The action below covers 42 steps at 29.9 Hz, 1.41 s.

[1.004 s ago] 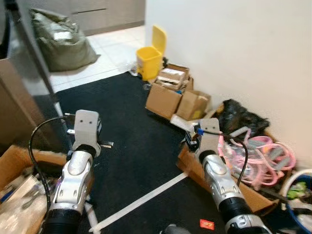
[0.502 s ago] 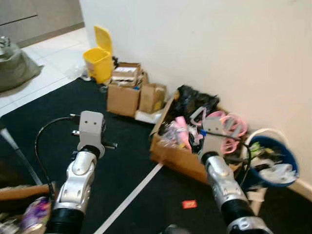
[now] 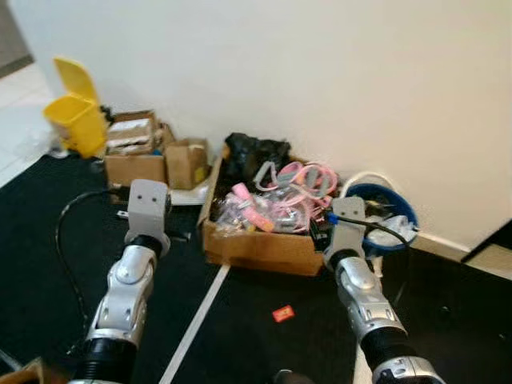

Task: Picking trash to rubbish bin

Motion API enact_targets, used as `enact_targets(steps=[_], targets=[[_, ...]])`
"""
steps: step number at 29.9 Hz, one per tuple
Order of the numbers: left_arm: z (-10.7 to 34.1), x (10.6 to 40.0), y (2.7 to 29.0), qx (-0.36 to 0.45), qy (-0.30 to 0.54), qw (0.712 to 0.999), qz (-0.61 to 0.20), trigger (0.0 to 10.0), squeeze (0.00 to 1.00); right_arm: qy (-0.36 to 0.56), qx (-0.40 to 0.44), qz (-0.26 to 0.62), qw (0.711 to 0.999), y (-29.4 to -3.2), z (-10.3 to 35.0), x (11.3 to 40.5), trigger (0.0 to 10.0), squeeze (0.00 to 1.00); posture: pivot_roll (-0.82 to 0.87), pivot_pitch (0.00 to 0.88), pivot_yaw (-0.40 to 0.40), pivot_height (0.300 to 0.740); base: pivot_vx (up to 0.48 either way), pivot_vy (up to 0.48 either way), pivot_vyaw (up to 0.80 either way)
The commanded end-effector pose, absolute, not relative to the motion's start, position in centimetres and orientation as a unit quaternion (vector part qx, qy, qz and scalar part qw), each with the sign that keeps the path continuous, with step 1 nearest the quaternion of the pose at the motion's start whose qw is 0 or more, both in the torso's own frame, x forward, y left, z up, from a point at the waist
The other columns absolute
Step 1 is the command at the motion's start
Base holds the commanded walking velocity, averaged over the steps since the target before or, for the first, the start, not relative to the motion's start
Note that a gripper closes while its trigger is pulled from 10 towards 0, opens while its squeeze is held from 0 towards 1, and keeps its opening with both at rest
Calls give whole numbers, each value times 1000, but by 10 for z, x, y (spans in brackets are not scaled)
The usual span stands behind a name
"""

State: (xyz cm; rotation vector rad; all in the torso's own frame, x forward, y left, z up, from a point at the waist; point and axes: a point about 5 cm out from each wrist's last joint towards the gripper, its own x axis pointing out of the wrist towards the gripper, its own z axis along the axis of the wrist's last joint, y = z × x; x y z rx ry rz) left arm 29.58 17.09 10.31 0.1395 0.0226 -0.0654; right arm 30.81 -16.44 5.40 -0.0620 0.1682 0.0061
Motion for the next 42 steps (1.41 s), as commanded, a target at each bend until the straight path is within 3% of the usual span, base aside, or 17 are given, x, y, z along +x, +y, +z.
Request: enact_targets(steps=[1,42], targets=[[101,296,172,75,17,997,-31,10000,0,90,-32,0,995,-165,53,308,10000,0,60,0,-9,740,0,0,-800],[98,295,170,68,18,997,-25,10000,0,95,-44,4,994,-169,53,309,10000,0,50,0,-26,740,0,0,-800]])
